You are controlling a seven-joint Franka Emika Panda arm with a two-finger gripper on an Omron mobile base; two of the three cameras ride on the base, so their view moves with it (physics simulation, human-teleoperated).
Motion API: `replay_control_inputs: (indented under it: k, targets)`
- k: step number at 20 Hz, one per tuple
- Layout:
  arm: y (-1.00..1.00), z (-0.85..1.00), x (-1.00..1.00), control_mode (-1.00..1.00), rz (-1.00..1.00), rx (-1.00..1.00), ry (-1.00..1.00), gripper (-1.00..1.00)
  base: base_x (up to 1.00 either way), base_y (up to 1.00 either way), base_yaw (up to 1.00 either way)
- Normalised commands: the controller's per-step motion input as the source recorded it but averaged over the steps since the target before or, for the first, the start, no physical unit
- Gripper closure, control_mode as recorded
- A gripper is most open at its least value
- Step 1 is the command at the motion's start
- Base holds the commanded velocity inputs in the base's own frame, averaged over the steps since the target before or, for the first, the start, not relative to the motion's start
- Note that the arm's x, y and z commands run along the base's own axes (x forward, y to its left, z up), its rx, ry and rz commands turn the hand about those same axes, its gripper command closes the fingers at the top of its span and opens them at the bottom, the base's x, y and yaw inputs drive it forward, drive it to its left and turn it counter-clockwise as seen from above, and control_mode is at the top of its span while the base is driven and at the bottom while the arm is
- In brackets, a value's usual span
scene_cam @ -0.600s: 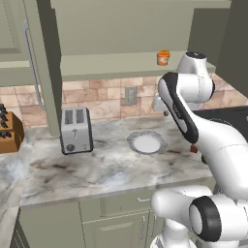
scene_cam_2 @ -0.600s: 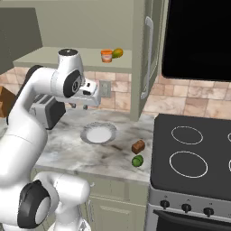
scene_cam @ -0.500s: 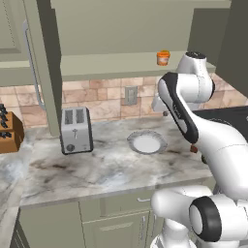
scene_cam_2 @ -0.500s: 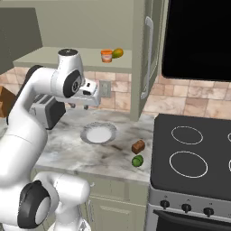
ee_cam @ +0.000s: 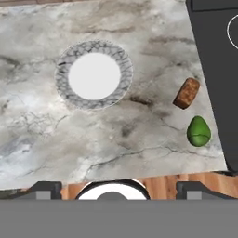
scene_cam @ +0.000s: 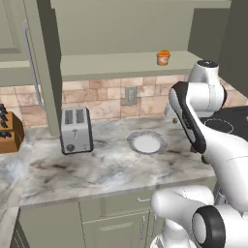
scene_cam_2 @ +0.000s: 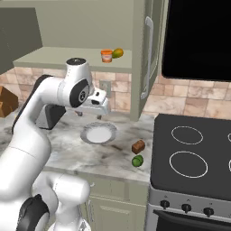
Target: Pick the avocado and bread from the counter and place them on the plate. Then pick the jam from the cabinet and place it next to the plate. Lastly close the cabinet door.
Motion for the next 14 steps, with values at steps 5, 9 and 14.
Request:
replay_control_inputs:
  k: [5,9,14]
  targets:
    - [-0.81,-0.35,-0.30,-1.00,-0.15,0.00,0.00,-1.00,0.00,0.00,0.00]
    - [-0.79,-0.33,-0.20,-1.00,-0.15,0.00,0.00,-1.00,0.00,0.00,0.00]
    - [-0.54,-0.29,-0.07,-1.00,-0.11,0.00,0.00,-1.00,0.00,0.00,0.00]
